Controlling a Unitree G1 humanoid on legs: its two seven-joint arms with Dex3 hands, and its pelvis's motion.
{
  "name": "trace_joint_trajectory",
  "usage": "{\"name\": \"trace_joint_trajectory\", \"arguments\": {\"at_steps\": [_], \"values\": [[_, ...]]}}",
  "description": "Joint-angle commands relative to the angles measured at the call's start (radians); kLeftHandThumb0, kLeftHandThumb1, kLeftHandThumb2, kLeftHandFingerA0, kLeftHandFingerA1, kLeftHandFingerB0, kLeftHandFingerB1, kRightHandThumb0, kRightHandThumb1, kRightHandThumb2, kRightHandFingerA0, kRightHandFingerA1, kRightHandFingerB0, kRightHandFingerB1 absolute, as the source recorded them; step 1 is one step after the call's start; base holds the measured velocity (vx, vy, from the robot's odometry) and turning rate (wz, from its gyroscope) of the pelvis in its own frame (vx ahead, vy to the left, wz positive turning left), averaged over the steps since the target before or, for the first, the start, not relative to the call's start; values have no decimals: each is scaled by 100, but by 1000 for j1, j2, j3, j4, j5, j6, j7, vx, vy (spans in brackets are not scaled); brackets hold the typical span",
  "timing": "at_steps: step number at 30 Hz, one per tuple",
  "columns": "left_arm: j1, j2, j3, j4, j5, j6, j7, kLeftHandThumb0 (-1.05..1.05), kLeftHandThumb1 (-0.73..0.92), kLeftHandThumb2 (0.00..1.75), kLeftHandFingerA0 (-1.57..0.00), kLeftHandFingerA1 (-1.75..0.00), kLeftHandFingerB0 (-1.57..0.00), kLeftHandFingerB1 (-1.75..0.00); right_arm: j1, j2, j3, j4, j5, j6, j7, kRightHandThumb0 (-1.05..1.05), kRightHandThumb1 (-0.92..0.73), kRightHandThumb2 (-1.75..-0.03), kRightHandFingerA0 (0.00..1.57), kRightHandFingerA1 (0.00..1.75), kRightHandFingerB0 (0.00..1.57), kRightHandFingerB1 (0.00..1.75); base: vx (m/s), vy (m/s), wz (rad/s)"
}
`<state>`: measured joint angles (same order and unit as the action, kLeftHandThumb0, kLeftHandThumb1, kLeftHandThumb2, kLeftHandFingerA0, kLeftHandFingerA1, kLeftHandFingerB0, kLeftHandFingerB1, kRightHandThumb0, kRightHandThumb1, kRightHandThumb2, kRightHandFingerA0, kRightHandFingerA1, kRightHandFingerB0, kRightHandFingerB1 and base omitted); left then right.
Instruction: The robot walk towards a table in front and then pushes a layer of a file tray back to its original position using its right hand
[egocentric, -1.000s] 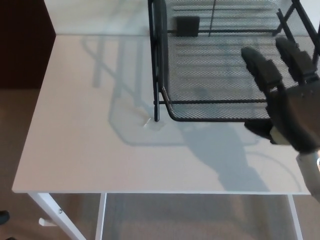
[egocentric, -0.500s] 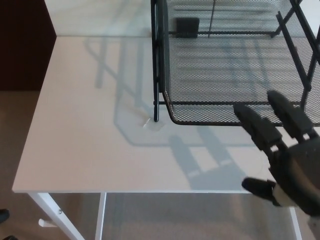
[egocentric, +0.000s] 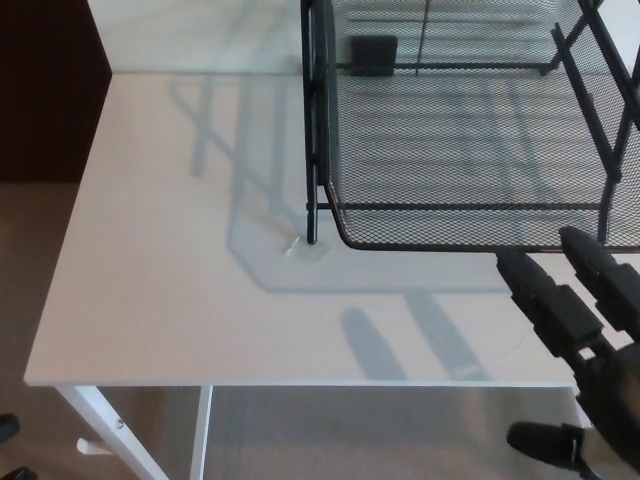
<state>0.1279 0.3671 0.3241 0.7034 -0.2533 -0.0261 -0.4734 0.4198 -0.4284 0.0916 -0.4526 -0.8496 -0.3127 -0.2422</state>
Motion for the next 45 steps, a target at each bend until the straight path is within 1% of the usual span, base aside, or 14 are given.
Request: {"name": "trace_joint_trajectory", "arguments": {"at_steps": [1,13,15,20,23,24,28,29,36,40,41,43,44,45], "values": [[2,16,1,-4,0,25,-1,-29,44,62,-58,-56,-42,-45,163,-22,-85,-142,67,-117,-36,-82,-49,-84,0,1,0,0,0,0,0],[12,24,2,37,12,3,-2,-23,47,54,-66,-52,-45,-40,485,154,-296,-109,54,-546,-469,-76,-47,-84,3,12,12,11,0,0,0],[20,22,0,50,15,-6,-5,-19,51,55,-62,-52,-44,-40,490,179,-338,-90,48,-631,-527,-71,-53,-57,4,40,11,35,0,0,0],[35,23,-4,43,25,-21,4,-28,48,63,-55,-54,-42,-45,435,189,-337,90,-32,-689,-652,-71,-44,-82,17,54,14,48,0,0,0],[42,20,-2,53,19,-20,-3,-29,47,64,-55,-54,-43,-45,423,126,-220,377,214,-672,-420,-56,-53,-57,24,43,28,33,0,0,0],[46,21,-5,53,23,-26,-5,-30,46,64,-55,-54,-41,-45,414,125,-184,440,336,-615,-304,-29,-38,-92,7,53,6,51,0,0,0],[52,23,-12,53,29,-34,-7,-30,46,64,-55,-54,-41,-45,397,121,-131,539,510,-548,-148,-29,-38,-92,7,53,6,51,0,0,0],[50,20,-15,60,31,-35,-9,-31,46,64,-57,-55,-42,-45,341,213,-140,537,753,-212,117,-63,-44,-77,4,48,6,36,0,0,0],[62,10,-19,57,32,-31,-6,-32,48,66,-52,-54,-40,-45,258,246,-187,649,828,-70,259,-56,-57,-59,5,39,7,27,0,0,0],[79,14,-28,96,46,-54,-16,-34,45,66,-53,-54,-40,-45,285,238,-217,682,820,-22,293,-67,-43,-82,2,41,3,29,0,0,0],[79,15,-30,106,48,-57,-16,-34,45,65,-53,-54,-40,-45,283,234,-221,701,814,-26,298,-61,-59,-60,5,41,6,26,0,0,0],[80,14,-32,120,49,-59,-16,-32,45,64,-52,-54,-40,-45,284,235,-226,720,833,-12,329,-63,-43,-82,2,42,3,33,0,0,0],[84,12,-33,119,49,-60,-12,-33,44,64,-52,-54,-41,-46,286,234,-224,719,829,-7,331,-61,-60,-60,4,40,7,26,0,0,0],[90,13,-37,115,53,-59,-7,-33,44,64,-52,-54,-40,-45,291,230,-221,711,819,-5,331,-66,-45,-81,4,48,5,32,0,0,0]]}}
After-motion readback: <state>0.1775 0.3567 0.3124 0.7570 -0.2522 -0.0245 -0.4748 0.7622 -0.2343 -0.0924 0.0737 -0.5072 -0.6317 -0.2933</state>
